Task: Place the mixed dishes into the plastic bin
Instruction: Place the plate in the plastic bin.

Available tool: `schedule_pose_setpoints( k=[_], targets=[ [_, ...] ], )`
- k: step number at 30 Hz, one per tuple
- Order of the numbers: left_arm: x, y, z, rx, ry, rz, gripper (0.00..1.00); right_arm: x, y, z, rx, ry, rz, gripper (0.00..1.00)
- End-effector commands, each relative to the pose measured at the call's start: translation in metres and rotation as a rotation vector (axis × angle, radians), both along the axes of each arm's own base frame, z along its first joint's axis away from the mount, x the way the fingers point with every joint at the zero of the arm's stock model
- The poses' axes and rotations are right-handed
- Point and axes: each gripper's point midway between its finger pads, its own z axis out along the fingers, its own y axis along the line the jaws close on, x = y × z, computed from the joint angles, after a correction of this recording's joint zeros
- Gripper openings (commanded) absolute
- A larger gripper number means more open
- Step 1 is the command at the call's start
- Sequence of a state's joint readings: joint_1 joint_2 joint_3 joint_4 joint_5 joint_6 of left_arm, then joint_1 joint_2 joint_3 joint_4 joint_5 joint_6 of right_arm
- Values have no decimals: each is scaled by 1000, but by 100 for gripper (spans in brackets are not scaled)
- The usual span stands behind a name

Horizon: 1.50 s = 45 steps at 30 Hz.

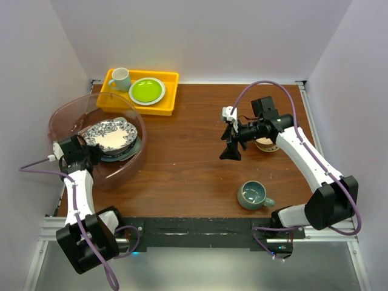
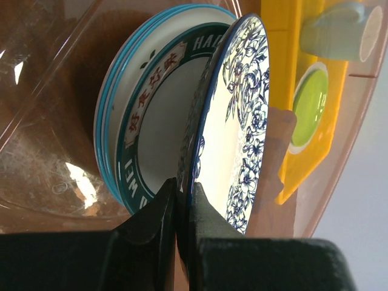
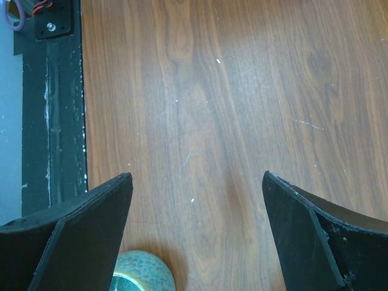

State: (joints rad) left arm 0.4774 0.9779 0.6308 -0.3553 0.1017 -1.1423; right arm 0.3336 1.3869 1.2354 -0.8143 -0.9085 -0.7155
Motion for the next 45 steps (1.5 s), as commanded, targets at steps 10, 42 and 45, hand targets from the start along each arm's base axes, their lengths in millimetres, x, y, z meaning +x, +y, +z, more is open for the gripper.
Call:
schedule_pose_setpoints(
  k=[10, 42, 45],
  targets=[
    [17, 2, 18, 28, -122, -32, 18, 0, 1, 10, 33, -47, 13, 92],
    [2, -8, 12, -33, 77, -92, 95, 3, 1, 11, 34, -39, 8, 92],
    [-2, -8, 11, -49, 118, -80, 96, 3, 1, 12, 35, -42, 9, 92]
  ],
)
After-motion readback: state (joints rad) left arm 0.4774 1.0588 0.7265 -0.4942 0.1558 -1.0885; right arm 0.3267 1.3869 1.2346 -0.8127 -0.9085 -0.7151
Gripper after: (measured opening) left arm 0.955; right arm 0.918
